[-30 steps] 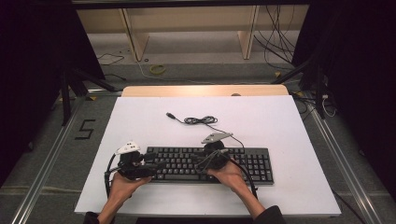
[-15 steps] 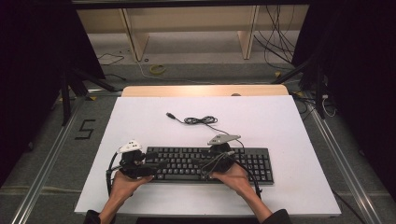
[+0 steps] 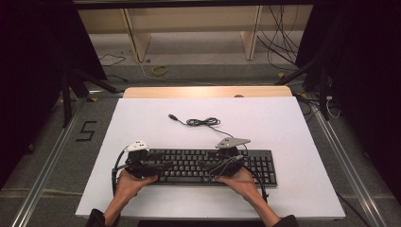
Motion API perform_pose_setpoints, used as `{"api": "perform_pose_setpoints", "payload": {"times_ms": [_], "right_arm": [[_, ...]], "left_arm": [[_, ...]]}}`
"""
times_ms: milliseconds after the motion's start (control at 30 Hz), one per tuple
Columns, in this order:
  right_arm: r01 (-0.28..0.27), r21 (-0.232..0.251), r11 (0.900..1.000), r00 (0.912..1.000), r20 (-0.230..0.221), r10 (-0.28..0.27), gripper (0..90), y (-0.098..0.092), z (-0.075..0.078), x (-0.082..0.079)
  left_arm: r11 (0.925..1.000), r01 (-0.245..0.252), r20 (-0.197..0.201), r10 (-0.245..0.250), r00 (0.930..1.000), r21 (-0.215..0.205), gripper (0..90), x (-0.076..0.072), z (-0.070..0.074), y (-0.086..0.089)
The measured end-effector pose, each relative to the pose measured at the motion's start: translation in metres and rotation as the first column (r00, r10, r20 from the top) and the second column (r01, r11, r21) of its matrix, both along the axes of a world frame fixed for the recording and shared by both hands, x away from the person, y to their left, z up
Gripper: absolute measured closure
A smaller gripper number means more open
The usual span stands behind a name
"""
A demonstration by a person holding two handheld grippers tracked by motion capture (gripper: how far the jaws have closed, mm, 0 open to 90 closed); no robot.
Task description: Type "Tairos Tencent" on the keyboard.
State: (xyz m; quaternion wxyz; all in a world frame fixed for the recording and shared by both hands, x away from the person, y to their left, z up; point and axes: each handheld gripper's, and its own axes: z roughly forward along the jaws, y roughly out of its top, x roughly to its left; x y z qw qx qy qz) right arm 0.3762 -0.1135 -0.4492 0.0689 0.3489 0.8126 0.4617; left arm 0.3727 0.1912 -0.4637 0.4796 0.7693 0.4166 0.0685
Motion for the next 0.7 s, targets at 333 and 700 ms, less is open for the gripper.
{"api": "perform_pose_setpoints", "payload": {"times_ms": [333,700], "right_arm": [[-0.007,-0.004,1.000,1.0000,0.000,0.007,41.8,-0.002,-0.001,-0.003],[-0.012,-0.002,1.000,0.9999,-0.003,0.012,42.2,-0.002,0.000,-0.004]], "left_arm": [[0.9967,0.025,-0.048,-0.021,0.9986,0.077,61.7,0.008,-0.002,-0.008],[0.9906,0.045,-0.062,-0.037,0.9974,0.129,82.8,0.014,-0.004,-0.020]]}}
